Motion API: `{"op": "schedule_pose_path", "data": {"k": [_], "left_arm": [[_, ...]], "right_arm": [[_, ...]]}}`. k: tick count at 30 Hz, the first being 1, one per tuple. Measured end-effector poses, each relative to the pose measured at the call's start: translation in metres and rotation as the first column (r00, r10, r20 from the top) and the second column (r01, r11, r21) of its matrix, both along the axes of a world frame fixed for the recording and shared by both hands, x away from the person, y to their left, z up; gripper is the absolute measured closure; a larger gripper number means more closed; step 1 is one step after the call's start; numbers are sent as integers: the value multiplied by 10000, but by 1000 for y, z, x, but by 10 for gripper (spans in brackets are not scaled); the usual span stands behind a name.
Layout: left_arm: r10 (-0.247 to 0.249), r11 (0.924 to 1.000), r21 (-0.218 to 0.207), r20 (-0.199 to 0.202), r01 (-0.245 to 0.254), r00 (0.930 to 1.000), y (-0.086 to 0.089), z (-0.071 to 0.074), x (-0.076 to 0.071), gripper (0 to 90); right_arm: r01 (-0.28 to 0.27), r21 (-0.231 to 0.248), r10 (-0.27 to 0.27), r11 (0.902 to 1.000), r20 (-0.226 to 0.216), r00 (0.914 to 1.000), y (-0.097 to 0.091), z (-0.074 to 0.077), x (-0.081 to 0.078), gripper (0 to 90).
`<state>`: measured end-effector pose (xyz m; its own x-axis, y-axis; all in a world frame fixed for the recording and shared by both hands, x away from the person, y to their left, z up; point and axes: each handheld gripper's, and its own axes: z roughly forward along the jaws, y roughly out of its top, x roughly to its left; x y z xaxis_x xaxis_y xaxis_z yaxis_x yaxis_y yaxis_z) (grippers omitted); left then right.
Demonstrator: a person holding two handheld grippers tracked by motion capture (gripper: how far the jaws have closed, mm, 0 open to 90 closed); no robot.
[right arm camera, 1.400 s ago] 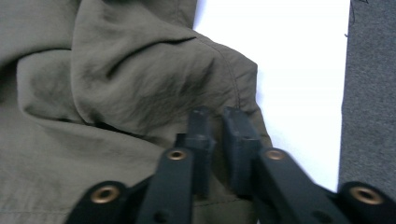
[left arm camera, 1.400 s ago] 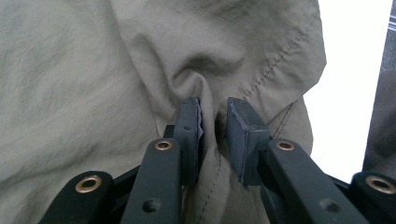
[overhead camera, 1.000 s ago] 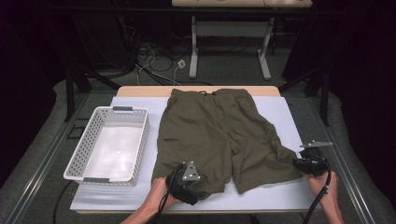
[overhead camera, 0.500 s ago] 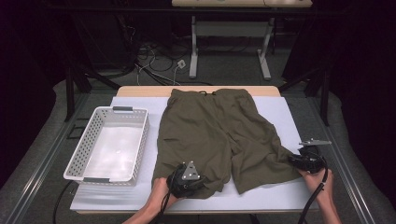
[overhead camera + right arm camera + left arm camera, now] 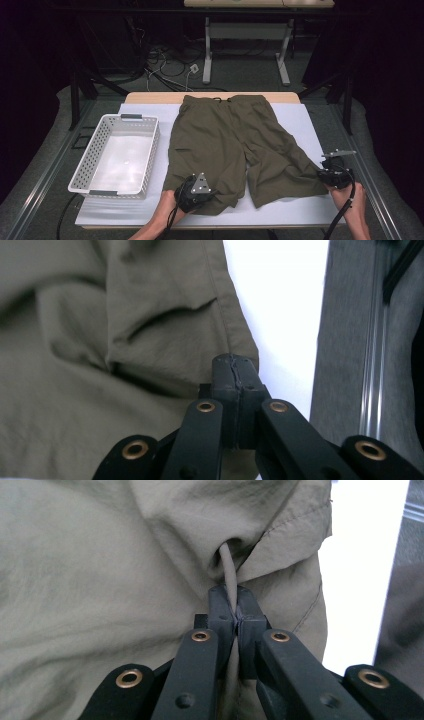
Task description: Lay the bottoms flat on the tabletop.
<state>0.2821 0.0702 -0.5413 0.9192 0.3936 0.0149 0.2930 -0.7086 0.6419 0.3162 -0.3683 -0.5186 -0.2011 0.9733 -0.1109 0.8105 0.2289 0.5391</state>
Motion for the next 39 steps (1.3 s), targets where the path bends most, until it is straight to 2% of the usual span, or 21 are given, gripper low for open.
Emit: {"op": "schedule_pose_path", "data": {"k": [2,3,4,5,7,9,11,12,13,14,15,16,18,19,21,24,26,31,34,36,39], "left_arm": [[-91,9997,234,-36,92,10000,0,-1,0,885],[-166,9992,366,-50,167,9999,0,-1,1,881],[-144,9994,298,-54,146,9999,-1,-2,1,864],[-167,9994,317,-108,171,9998,-2,-1,1,810],[-119,9989,454,-139,125,9998,-4,2,-1,613],[-258,9993,266,-146,262,9996,-6,2,-2,479],[-371,9985,386,-264,381,9990,-10,0,-5,373],[-473,9979,435,-209,482,9987,-12,-1,-7,358],[-519,9975,472,-102,523,9986,-13,-3,-8,362],[-552,9972,513,-19,553,9985,-15,-5,-9,394],[-617,9971,442,-37,618,9981,-15,-7,-9,457],[-518,9981,331,189,511,9985,-15,-8,-9,517],[-494,9987,166,322,489,9983,-13,-10,-6,700],[-450,9990,-3,138,450,9989,-12,-11,-4,754],[-425,9990,165,225,422,9988,-11,-10,-4,867],[-418,9989,242,173,414,9990,-9,-8,-5,887],[-417,9986,325,115,413,9991,-6,-6,-6,888],[-386,9992,141,89,384,9992,5,3,-7,887],[-453,9987,249,68,451,9990,5,4,-11,888],[-491,9981,382,-21,492,9988,6,3,-12,888],[-476,9975,524,-91,480,9988,5,-1,-9,864]], "right_arm": [[-112,118,114,9999,-178,9998,0,-5,2,897],[-209,141,209,9997,-41,9998,0,-6,3,838],[-302,211,298,9993,196,9994,-1,-7,5,773],[-425,324,410,9986,430,9982,-3,-7,7,745],[-441,785,371,9959,893,9953,-6,-9,11,644],[-537,1075,436,9927,943,9946,-8,-14,16,580],[-516,1266,424,9906,742,9963,-10,-20,21,578],[-468,1435,380,9885,639,9972,-9,-23,23,606],[-557,1480,476,9874,582,9972,-10,-26,24,643],[-539,1638,417,9850,772,9961,-11,-28,24,706],[-497,1787,359,9827,794,9962,-11,-28,23,745],[-518,1803,366,9822,865,9956,-11,-29,23,794],[-615,1791,464,9819,878,9951,-8,-29,23,885],[-696,1678,550,9834,902,9944,-7,-29,23,894],[-655,1543,547,9858,732,9958,-5,-27,22,900],[-505,1422,422,9885,607,9973,-4,-20,18,900],[-486,1285,396,9905,713,9967,-2,-11,13,900],[-170,508,114,9986,1086,9940,-1,4,3,900],[16,280,-44,9996,991,9951,-4,-1,6,900],[86,-157,-72,9998,880,9961,-6,-7,9,900],[34,-13,-33,10000,771,9970,-7,-12,10,897]]}}
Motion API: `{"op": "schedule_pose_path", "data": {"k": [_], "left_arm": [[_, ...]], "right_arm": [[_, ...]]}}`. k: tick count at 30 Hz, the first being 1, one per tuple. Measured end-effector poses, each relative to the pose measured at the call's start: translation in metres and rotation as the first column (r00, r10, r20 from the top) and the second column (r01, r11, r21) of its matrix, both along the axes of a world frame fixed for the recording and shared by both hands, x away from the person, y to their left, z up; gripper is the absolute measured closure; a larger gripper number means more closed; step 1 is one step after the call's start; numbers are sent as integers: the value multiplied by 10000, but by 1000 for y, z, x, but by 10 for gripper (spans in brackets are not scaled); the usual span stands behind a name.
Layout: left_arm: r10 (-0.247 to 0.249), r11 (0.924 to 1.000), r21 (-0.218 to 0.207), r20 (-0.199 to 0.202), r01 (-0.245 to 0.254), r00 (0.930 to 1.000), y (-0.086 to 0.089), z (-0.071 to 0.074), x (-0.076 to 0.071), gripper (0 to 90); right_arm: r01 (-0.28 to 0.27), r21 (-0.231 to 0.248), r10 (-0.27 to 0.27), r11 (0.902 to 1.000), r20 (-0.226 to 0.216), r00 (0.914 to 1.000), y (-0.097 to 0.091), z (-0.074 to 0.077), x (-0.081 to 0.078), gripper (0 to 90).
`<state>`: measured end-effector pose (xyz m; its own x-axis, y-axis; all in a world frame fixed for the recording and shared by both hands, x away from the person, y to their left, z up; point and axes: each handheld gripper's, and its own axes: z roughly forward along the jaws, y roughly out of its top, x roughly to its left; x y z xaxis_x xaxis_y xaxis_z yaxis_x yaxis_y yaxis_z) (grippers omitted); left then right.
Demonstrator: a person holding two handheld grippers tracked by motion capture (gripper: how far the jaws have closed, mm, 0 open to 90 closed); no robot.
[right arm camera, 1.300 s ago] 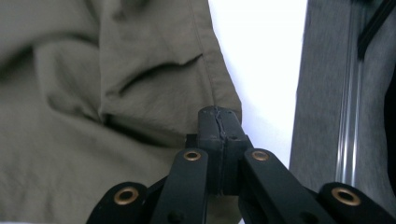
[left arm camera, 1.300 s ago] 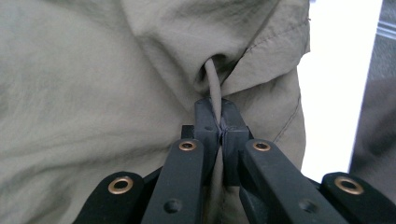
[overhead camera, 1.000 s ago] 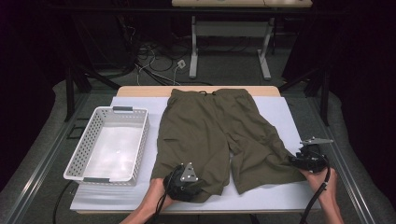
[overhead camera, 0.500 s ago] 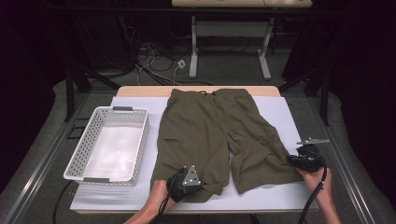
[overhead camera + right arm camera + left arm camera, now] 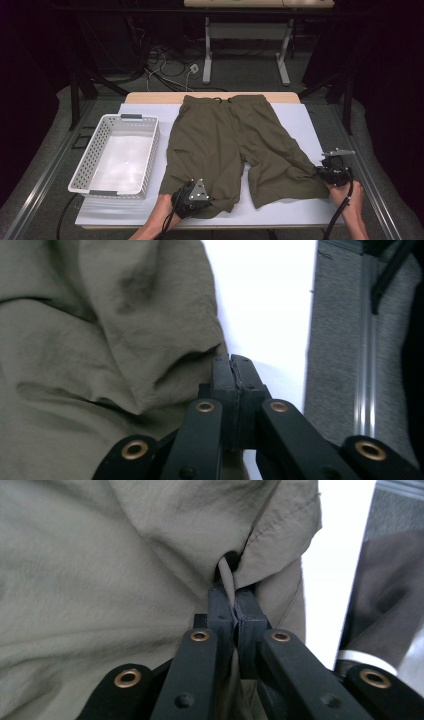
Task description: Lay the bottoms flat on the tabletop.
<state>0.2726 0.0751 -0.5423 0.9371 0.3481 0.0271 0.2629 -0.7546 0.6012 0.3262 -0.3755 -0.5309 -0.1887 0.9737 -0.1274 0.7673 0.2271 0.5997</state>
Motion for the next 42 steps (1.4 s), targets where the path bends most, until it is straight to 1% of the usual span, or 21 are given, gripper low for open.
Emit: {"op": "schedule_pose_path", "data": {"k": [1,3,6,9,13,14,15,17,21,24,25,26,27,30,33,34,36,38,40,41,42], "left_arm": [[52,10000,9,-39,-52,10000,0,0,1,814],[285,9996,54,13,-285,9996,0,1,1,616],[472,9988,-114,25,-471,9989,3,6,0,430],[557,9981,-280,23,-556,9984,6,7,-3,324],[698,9968,-390,61,-695,9975,9,8,-5,188],[855,9946,-613,189,-842,9962,9,7,-6,158],[876,9941,-657,149,-864,9960,10,8,-6,154],[1029,9916,-825,354,-997,9941,11,9,-6,106],[1293,9878,-922,398,-1252,9908,12,10,-5,57],[1317,9877,-892,332,-1283,9907,11,9,-3,26],[1403,9860,-973,439,-1355,9891,9,8,-4,21],[1386,9865,-942,470,-1337,9892,8,8,-4,21],[1317,9881,-860,431,-1277,9904,7,8,-4,21],[1323,9881,-846,454,-1282,9902,5,7,-3,22],[1389,9873,-859,557,-1339,9887,4,7,-2,24],[1378,9875,-838,522,-1332,9891,4,7,-1,24],[1390,9874,-834,522,-1344,9889,3,6,0,25],[1386,9876,-808,489,-1344,9891,3,6,1,26],[1280,9897,-701,419,-1249,9909,3,6,1,27],[1261,9901,-670,410,-1232,9912,3,6,1,27],[1261,9899,-703,412,-1230,9912,3,6,1,27]], "right_arm": [[-75,12,75,10000,20,10000,1,0,0,887],[-247,233,242,9994,214,9995,4,4,-3,741],[-868,604,828,9944,653,9944,10,14,-9,550],[-1530,757,1464,9853,860,9855,23,22,-15,430],[-2200,869,2115,9716,968,9726,43,26,-20,365],[-2403,864,2320,9668,965,9679,48,26,-21,360],[-2617,876,2526,9612,1028,9621,52,27,-21,360],[-2896,956,2793,9524,1077,9541,63,27,-23,360],[-3532,1124,3402,9288,1200,9327,84,27,-25,399],[-4139,1411,4007,8993,1129,9092,99,23,-25,400],[-4332,1407,4214,8902,1062,9006,106,22,-25,390],[-4608,1520,4515,8744,931,8874,112,20,-24,371],[-4708,1715,4641,8654,796,8822,118,17,-24,346],[-4873,2059,4884,8486,490,8713,137,11,-21,315],[-5081,2254,5144,8313,344,8568,151,6,-17,387],[-5130,2239,5205,8287,288,8534,155,5,-16,442],[-5138,1939,5182,8357,310,8547,162,2,-14,607],[-5009,1607,5034,8504,279,8636,165,-2,-13,787],[-5102,1584,5165,8453,19,8563,165,-6,-13,872],[-5165,1567,5214,8418,114,8533,167,-9,-13,889],[-5209,1509,5279,8402,-79,8493,167,-8,-13,894]]}}
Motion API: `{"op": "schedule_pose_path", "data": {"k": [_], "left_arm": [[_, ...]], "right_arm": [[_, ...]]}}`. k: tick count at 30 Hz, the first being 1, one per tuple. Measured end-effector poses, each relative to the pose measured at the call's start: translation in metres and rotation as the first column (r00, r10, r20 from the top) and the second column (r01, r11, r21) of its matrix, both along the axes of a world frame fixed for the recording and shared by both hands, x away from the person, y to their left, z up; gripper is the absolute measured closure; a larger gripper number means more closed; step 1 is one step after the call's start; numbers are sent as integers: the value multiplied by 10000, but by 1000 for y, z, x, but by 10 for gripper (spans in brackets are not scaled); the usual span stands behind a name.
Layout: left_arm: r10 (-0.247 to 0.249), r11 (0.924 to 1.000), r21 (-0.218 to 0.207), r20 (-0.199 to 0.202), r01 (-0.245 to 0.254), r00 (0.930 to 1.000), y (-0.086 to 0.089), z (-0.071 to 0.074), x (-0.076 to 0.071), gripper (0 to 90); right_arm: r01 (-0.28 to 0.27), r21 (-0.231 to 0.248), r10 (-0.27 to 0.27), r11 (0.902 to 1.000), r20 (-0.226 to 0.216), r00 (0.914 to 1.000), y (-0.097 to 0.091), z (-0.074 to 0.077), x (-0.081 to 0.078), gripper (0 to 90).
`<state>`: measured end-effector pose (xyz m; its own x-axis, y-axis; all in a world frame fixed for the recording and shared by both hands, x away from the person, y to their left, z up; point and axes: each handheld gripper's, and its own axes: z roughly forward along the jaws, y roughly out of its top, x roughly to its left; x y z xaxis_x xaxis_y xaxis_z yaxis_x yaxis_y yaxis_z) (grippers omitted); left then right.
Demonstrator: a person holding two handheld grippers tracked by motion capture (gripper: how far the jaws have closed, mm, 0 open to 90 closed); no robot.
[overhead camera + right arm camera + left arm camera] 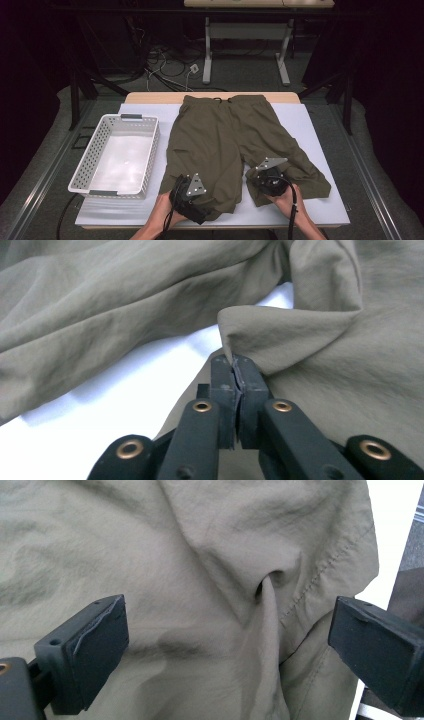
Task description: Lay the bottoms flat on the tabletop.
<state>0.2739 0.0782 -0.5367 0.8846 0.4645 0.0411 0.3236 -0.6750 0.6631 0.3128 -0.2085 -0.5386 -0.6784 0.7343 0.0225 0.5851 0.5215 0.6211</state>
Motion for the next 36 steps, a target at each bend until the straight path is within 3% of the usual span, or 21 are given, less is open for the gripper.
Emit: {"op": "schedule_pose_path", "data": {"k": [2,8,12,14,17,21,28,36], "left_arm": [[-12,10000,23,-9,12,10000,0,0,0,28],[-16,10000,-26,9,16,10000,1,0,0,27],[-173,9997,175,-102,175,9998,0,-1,-1,27],[-163,9998,138,-23,164,9999,0,-2,-1,26],[-66,10000,17,45,66,10000,0,-3,-1,18],[-26,10000,-26,121,27,9999,-1,-2,-3,0],[-103,9999,-78,64,104,9999,-4,-4,-6,0],[-399,9992,96,48,398,9992,-8,-5,-8,0]], "right_arm": [[-92,117,92,9999,49,9999,2,1,-2,899],[-1069,208,1072,9941,-137,9941,15,9,-18,900],[-1217,225,1223,9923,-319,9920,18,5,-17,882],[-1061,379,1072,9936,-279,9939,13,6,-15,718],[-755,723,748,9945,127,9971,2,13,-14,515],[-386,830,352,9958,421,9985,-14,21,-14,357],[247,841,-308,9962,718,9969,-37,23,-7,248],[698,949,-783,9930,894,9929,-50,22,-2,237]]}}
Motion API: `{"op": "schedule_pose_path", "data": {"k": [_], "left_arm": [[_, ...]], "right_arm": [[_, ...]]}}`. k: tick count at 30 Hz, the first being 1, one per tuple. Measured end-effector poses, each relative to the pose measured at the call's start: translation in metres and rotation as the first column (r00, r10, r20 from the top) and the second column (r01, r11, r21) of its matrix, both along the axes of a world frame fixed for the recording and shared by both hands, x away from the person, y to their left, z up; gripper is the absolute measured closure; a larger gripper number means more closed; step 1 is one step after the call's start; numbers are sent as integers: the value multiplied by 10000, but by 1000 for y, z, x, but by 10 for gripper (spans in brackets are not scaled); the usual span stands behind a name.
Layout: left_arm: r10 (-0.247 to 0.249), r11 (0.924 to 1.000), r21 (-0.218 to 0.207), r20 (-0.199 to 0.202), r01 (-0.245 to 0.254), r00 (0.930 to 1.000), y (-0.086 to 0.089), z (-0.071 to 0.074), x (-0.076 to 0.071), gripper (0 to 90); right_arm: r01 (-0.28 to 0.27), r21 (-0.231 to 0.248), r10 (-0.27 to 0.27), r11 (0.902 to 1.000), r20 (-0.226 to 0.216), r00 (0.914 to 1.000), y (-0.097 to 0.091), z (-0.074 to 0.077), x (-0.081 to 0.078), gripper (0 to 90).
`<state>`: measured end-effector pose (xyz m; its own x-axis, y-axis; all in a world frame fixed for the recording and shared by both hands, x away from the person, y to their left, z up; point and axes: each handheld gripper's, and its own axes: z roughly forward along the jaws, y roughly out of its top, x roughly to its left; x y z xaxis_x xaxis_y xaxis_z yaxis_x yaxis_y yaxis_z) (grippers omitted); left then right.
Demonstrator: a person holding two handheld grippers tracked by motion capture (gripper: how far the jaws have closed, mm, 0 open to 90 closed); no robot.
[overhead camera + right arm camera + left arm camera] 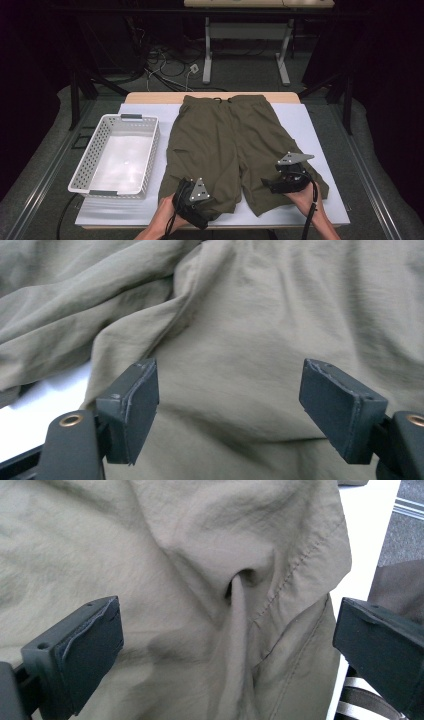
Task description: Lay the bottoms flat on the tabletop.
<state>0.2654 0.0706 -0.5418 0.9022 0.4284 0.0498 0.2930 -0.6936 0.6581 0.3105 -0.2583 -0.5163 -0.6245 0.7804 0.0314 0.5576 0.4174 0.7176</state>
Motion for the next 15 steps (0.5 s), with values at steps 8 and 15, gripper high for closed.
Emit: {"op": "schedule_pose_path", "data": {"k": [8,15], "left_arm": [[-99,9998,200,-60,100,9999,-6,-3,-2,0],[-222,9994,244,-224,227,9995,-8,-4,-3,2]], "right_arm": [[414,-79,-413,9991,93,9991,-12,2,5,232],[1173,-19,-1172,9931,161,9930,-33,5,12,233]]}}
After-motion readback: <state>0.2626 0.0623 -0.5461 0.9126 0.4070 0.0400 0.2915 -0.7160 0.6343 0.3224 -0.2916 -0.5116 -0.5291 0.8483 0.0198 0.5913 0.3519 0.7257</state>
